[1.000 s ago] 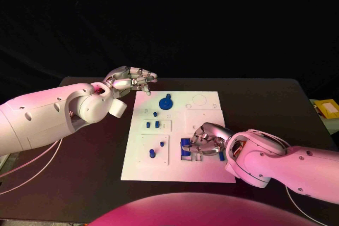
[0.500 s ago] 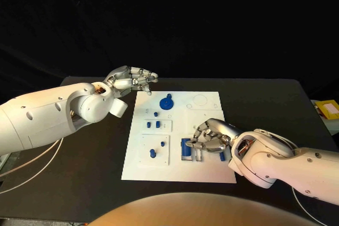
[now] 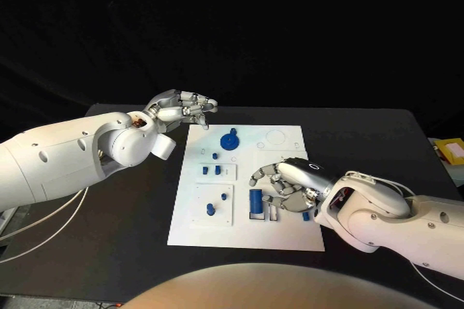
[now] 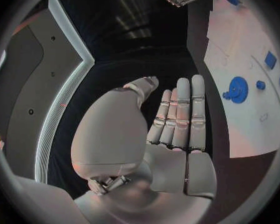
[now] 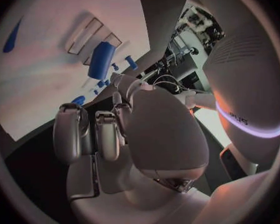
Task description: Assemble the parts on the task board
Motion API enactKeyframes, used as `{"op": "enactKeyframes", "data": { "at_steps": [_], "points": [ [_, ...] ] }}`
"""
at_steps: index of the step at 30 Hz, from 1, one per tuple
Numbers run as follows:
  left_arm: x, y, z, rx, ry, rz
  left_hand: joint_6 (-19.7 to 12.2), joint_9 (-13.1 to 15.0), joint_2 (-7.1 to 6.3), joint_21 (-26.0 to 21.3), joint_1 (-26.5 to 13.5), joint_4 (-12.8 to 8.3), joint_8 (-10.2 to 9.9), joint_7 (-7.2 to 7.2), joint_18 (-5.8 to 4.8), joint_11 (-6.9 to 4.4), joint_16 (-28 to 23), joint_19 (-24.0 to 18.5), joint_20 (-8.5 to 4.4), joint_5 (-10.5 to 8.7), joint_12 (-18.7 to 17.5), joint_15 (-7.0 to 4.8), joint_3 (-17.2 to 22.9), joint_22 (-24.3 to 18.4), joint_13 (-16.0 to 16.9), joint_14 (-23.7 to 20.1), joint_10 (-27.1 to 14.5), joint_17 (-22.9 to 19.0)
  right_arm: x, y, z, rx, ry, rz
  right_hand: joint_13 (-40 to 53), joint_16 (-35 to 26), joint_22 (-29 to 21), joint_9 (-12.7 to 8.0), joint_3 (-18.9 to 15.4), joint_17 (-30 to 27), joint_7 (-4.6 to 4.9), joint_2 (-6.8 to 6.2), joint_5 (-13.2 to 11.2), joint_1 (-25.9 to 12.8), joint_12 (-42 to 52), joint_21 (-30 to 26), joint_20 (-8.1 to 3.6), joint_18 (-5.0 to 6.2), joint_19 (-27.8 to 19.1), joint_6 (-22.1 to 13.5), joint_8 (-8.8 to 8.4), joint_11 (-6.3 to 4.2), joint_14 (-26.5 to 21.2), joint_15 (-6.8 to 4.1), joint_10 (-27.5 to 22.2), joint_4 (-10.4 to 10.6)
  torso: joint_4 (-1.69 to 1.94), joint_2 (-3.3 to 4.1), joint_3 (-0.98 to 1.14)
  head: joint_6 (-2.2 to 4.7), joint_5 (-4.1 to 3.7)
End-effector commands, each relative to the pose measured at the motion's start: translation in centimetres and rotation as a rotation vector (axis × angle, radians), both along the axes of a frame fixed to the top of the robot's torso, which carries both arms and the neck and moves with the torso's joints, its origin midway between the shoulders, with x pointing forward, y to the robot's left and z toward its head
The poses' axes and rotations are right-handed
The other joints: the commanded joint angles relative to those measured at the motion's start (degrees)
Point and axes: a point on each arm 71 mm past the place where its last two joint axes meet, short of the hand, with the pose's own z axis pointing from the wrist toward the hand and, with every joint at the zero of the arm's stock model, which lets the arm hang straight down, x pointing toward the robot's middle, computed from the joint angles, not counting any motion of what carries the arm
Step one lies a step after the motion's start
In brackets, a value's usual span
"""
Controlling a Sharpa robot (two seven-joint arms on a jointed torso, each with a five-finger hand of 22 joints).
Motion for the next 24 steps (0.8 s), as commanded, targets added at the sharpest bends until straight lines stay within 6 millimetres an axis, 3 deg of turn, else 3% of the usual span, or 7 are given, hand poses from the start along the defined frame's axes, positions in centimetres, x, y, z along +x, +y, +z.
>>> {"op": "enactKeyframes", "data": {
  "at_steps": [1,7,12,24],
  "points": [
    [0.0,-0.2,0.1,-0.012,-0.003,-0.016,-0.38,0.08,0.2,-0.19,0.19,0.0,0.35,-0.13,0.69,0.11,-0.4,0.24,-0.01,0.27,0.32,0.34,-0.28,-0.06,-0.05,-0.06,-0.38,-0.06,-1.1,1.1,-0.1,-0.133,-0.157,0.228,3.59,-0.02,11.6,-0.45,2.58,9.69,-1.06,-1.09,-0.22,-1.13,-0.23,-0.1,-0.74,0.45,0.49,-0.42,-1.18,-0.92,4.67,-0.79,-0.04,-1.31,0.03,0.04,-0.02,0.01,0.03],
    [0.0,-0.1,0.1,-0.012,-0.003,-0.015,-0.38,0.08,0.2,-0.19,0.19,0.0,0.35,-0.13,0.69,0.11,-0.4,0.24,-0.01,0.27,0.32,0.34,-0.28,-0.06,-0.05,-0.06,-0.38,-0.06,-0.9,1.8,-0.7,-0.301,-0.243,0.298,3.32,0.18,11.62,-0.94,6.28,10.37,-3.45,-1.34,-1.31,-3.3,-0.18,-0.12,-1.94,0.44,0.53,-3.08,-4.06,-2.23,4.84,-2.08,-0.07,-4.16,-0.01,0.07,-0.07,0.01,0.22],
    [0.0,-0.1,0.1,-0.011,-0.003,-0.015,-0.38,0.08,0.2,-0.19,0.19,0.0,0.35,-0.13,0.69,0.11,-0.4,0.24,-0.01,0.27,0.32,0.34,-0.28,-0.06,-0.05,-0.06,-0.38,-0.06,-0.5,2.0,-1.0,-0.387,-0.267,0.307,3.29,0.47,11.7,-1.04,8.94,11.07,-4.4,-0.72,-3.16,-3.23,-0.02,0.16,-2.15,0.38,0.63,-3.14,-4.81,-2.46,5.01,-2.31,0.02,-6.53,0.07,0.08,-0.04,0.01,0.21],
    [0.0,-0.1,0.1,-0.013,-0.002,-0.018,-0.4,0.09,0.19,-0.26,0.17,0.03,0.41,-0.13,0.68,0.12,-0.44,0.2,0.01,0.27,0.38,0.36,-0.33,-0.08,-0.08,-0.15,-0.43,-0.08,0.4,2.0,-1.5,-0.52,-0.285,0.282,3.26,0.67,11.75,-0.69,11.62,11.57,-4.27,-0.17,-3.91,-3.93,0.19,0.48,-2.13,0.34,0.67,-1.26,-4.25,-2.41,5.13,-2.18,-0.13,-8.66,0.03,0.06,-0.05,0.01,0.4]
  ]
}}
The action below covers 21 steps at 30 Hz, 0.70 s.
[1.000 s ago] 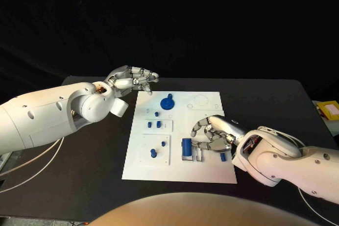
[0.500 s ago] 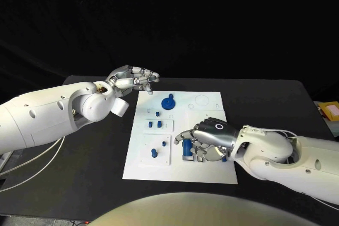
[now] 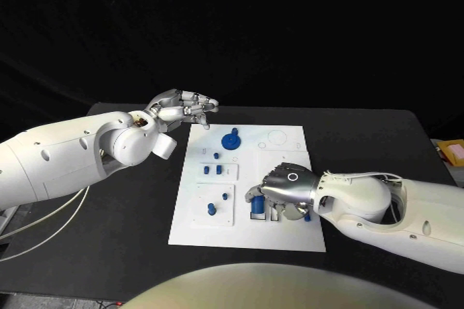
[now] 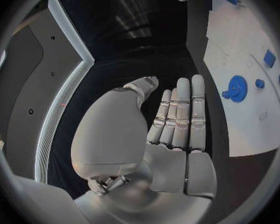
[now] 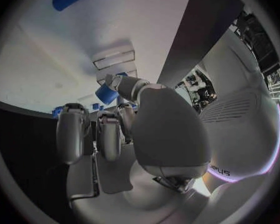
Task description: Assemble the parts on the task board
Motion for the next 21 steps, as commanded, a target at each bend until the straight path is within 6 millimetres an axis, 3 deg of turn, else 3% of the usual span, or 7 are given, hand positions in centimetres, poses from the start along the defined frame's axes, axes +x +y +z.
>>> {"op": "enactKeyframes", "data": {
  "at_steps": [1,16,21],
  "points": [
    [-0.1,-0.2,0.1,-0.014,-0.003,-0.02,-0.41,0.09,0.19,-0.26,0.17,0.03,0.28,-0.13,0.68,0.12,-0.22,0.2,0.01,0.27,0.38,0.36,-0.33,-0.08,-0.08,-0.15,-0.43,-0.08,0.2,-0.1,-0.5,-0.1,-0.032,-0.01,3.27,0.32,11.77,0.14,0.53,11.58,0.07,0.42,-0.38,-0.61,0.21,0.25,-0.39,0.34,0.79,0.84,0.36,-0.18,5.01,-0.27,-0.06,-0.21,-0.01,0.01,0.03,0.01,0.02],
    [-0.1,-0.3,0.1,-0.015,-0.002,-0.024,-0.41,0.09,0.19,-0.26,0.17,0.03,0.28,-0.13,0.68,0.12,-0.22,0.2,0.01,0.27,0.38,0.36,-0.33,-0.08,-0.08,-0.15,-0.43,-0.08,0.4,1.0,-0.5,-0.074,-0.035,0.013,3.94,0.79,12.11,0.48,1.19,12.52,0.64,1.0,-1.3,-2.49,1.33,1.65,-0.41,0.08,1.36,2.71,1.22,-0.13,5.26,-0.47,0.87,-0.54,0.01,0.01,-0.06,0.01,0.09],
    [-0.1,-0.3,0.1,-0.014,-0.002,-0.023,-0.41,0.09,0.19,-0.26,0.17,0.03,0.28,-0.13,0.68,0.12,-0.22,0.2,0.01,0.27,0.38,0.36,-0.33,-0.08,-0.08,-0.15,-0.43,-0.08,0.4,1.2,-0.5,-0.061,-0.025,0.017,4.27,0.75,12.37,0.82,1.64,12.5,1.55,1.58,-2.37,-3.35,1.9,2.65,-0.67,-0.12,1.82,5.11,2.27,0.09,5.25,-0.61,1.38,-0.77,0.01,-0.02,-0.05,0.01,0.21]
  ]
}}
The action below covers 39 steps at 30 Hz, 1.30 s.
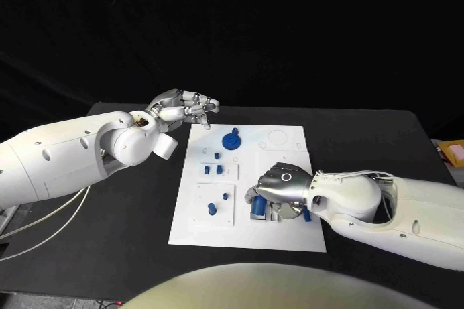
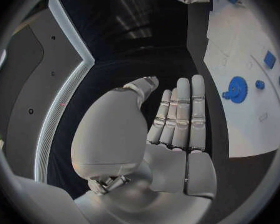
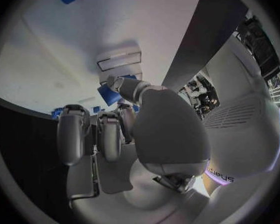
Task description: Assemble the parts on the task board
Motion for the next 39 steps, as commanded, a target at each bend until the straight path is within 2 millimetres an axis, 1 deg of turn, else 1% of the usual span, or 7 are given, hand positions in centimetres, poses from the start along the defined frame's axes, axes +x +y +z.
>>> {"op": "enactKeyframes", "data": {
  "at_steps": [1,7,13,20,25,31,39],
  "points": [
    [-0.1,-0.2,0.1,-0.012,-0.002,-0.017,-0.41,0.09,0.19,-0.26,0.17,0.03,0.14,-0.13,0.69,0.11,-0.22,0.19,0.01,0.27,0.38,0.36,-0.33,-0.08,-0.09,-0.15,-0.43,-0.08,0.0,0.1,-0.1,-0.004,0.005,0.006,4.33,0.18,12.41,0.19,0.37,12.51,0.47,0.14,-0.64,-0.87,0.52,0.53,-0.49,-0.15,1.66,1.42,0.67,0.28,5.45,-0.39,0.52,0.0,0.0,-0.02,-0.01,0.0,0.04],
    [-0.1,-0.2,0.1,-0.011,-0.002,-0.015,-0.44,0.1,0.19,-0.32,0.13,0.09,0.19,-0.13,0.68,0.12,-0.23,0.16,0.03,0.27,0.43,0.38,-0.37,-0.1,-0.11,-0.2,-0.47,-0.09,0.0,0.0,-0.2,-0.007,0.019,0.002,4.54,0.17,12.51,0.67,0.23,12.55,1.47,0.57,-1.39,-1.69,0.9,0.92,-0.35,-0.24,1.85,4.38,2.07,0.84,5.46,-0.08,0.8,0.0,-0.04,-0.02,0.0,0.0,0.09],
    [-0.1,-0.2,0.1,-0.011,-0.001,-0.016,-0.44,0.1,0.19,-0.32,0.13,0.09,0.19,-0.13,0.68,0.12,-0.23,0.16,0.03,0.27,0.43,0.38,-0.37,-0.1,-0.11,-0.2,-0.47,-0.09,0.1,0.1,-0.3,-0.005,0.028,0.002,4.67,0.14,12.6,0.74,0.03,12.5,1.74,0.6,-1.51,-2.03,1.08,1.23,-0.26,-0.31,1.99,4.98,2.29,1.02,5.44,0.04,0.94,0.08,-0.02,0.03,0.04,0.0,0.13],
    [-0.1,-0.1,0.1,-0.01,0.0,-0.014,-0.44,0.1,0.19,-0.32,0.13,0.09,0.19,-0.13,0.68,0.12,-0.23,0.16,0.03,0.27,0.43,0.38,-0.37,-0.1,-0.11,-0.2,-0.47,-0.09,0.0,0.1,0.0,0.048,0.03,0.007,5.01,0.19,12.84,0.88,-0.73,12.64,2.55,1.57,-2.34,-3.41,1.6,2.09,0.13,-0.5,2.4,6.79,2.71,1.63,5.48,0.48,1.43,1.23,-0.01,0.01,0.07,0.0,0.19],
    [-0.1,-0.1,0.1,-0.009,0.001,-0.014,-0.44,0.1,0.19,-0.32,0.13,0.09,0.19,-0.13,0.68,0.12,-0.23,0.16,0.03,0.27,0.43,0.38,-0.37,-0.1,-0.11,-0.2,-0.47,-0.09,-0.1,0.0,0.3,0.094,0.035,0.012,5.18,0.25,12.89,0.91,-0.82,12.77,2.64,1.93,-2.61,-3.51,1.82,2.25,0.2,-0.54,2.48,7.15,2.77,1.69,5.51,0.54,1.61,1.45,-0.02,0.01,0.11,0.0,0.32],
    [-0.1,0.0,0.1,-0.008,0.001,-0.013,-0.49,0.1,0.24,-0.37,0.1,0.14,0.22,-0.12,0.69,0.13,-0.23,0.15,0.04,0.27,0.47,0.39,-0.39,-0.11,-0.13,-0.21,-0.52,-0.09,-0.2,-0.3,0.7,0.12,0.039,0.02,5.17,0.27,12.88,0.92,-0.87,12.79,2.66,2.04,-2.82,-3.54,1.81,2.24,0.23,-0.53,2.48,7.26,2.77,1.71,5.52,0.57,1.6,1.52,-0.06,-0.02,0.1,0.0,0.43],
    [0.0,0.0,0.1,-0.007,0.002,-0.013,-0.52,0.09,0.24,-0.39,0.09,0.16,0.22,-0.12,0.68,0.14,-0.23,0.14,0.05,0.27,0.46,0.39,-0.4,-0.11,-0.15,-0.21,-0.58,-0.09,-0.2,-0.3,1.7,0.141,0.038,0.033,5.21,0.29,12.92,0.95,-1.19,12.84,2.72,2.05,-3.06,-3.81,1.86,2.36,0.29,-0.56,2.54,7.5,2.78,1.77,5.53,0.62,1.64,1.74,-0.09,-0.03,0.07,0.0,0.33]
  ]
}}
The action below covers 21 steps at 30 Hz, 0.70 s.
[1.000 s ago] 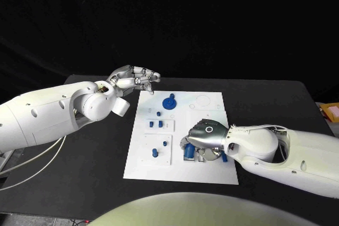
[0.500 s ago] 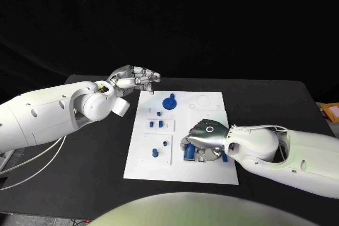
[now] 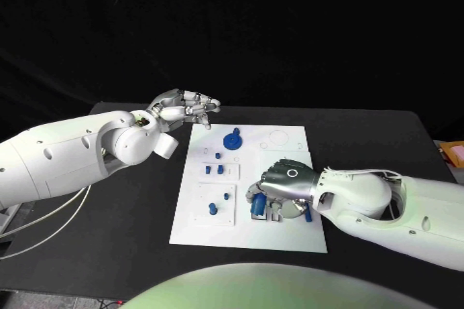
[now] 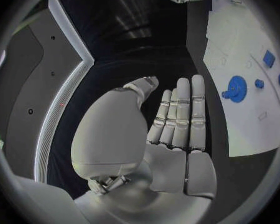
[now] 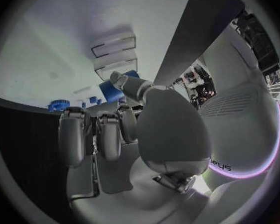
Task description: Assemble the parts on the task board
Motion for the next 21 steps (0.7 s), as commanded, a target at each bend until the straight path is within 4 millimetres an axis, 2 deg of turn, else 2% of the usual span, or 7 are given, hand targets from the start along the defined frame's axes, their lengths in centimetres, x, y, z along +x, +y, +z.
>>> {"op": "enactKeyframes", "data": {
  "at_steps": [1,9,21],
  "points": [
    [-0.03,-0.19,0.09,-0.01,0.0,-0.015,-0.32,0.05,0.24,-0.39,0.09,0.0,0.22,0.08,0.68,-0.07,-0.23,0.14,0.05,0.27,0.24,0.23,-0.25,-0.05,-0.1,-0.05,-0.38,-0.08,-0.18,0.12,0.48,0.029,0.012,0.023,5.18,0.32,12.9,0.21,-0.38,12.89,1.71,-0.12,-0.31,-0.78,0.26,0.19,0.52,-0.56,2.76,2.14,0.36,0.24,5.33,0.43,0.11,0.35,-0.01,-0.02,-0.04,0.0,-0.11],
    [-0.01,-0.19,0.07,-0.009,0.0,-0.015,-0.33,0.05,0.23,-0.4,0.08,0.01,0.23,0.08,0.68,-0.07,-0.23,0.14,0.05,0.27,0.24,0.23,-0.26,-0.06,-0.1,-0.05,-0.41,-0.08,-0.05,0.09,0.62,0.001,0.042,0.031,5.06,0.34,12.88,0.21,-0.48,12.93,1.66,-0.2,-0.25,-0.71,0.13,0.12,0.54,-0.55,2.73,2.2,0.34,0.22,5.34,0.44,-0.01,0.28,0.02,-0.04,-0.09,0.0,-0.03],
    [0.03,-0.22,0.05,-0.009,0.001,-0.015,-0.33,0.05,0.23,-0.4,0.08,0.01,0.23,0.08,0.68,-0.07,-0.23,0.14,0.05,0.27,0.24,0.23,-0.26,-0.06,-0.1,-0.05,-0.41,-0.08,-0.07,0.35,-0.02,-0.051,0.082,0.047,4.64,0.57,12.5,0.16,-0.47,13.35,1.54,-0.28,-0.1,-0.15,-0.34,-1.24,0.66,-0.27,2.12,2.19,0.11,0.16,5.45,0.52,-0.53,-0.15,0.02,-0.01,-0.02,0.0,0.23]
  ]
}}
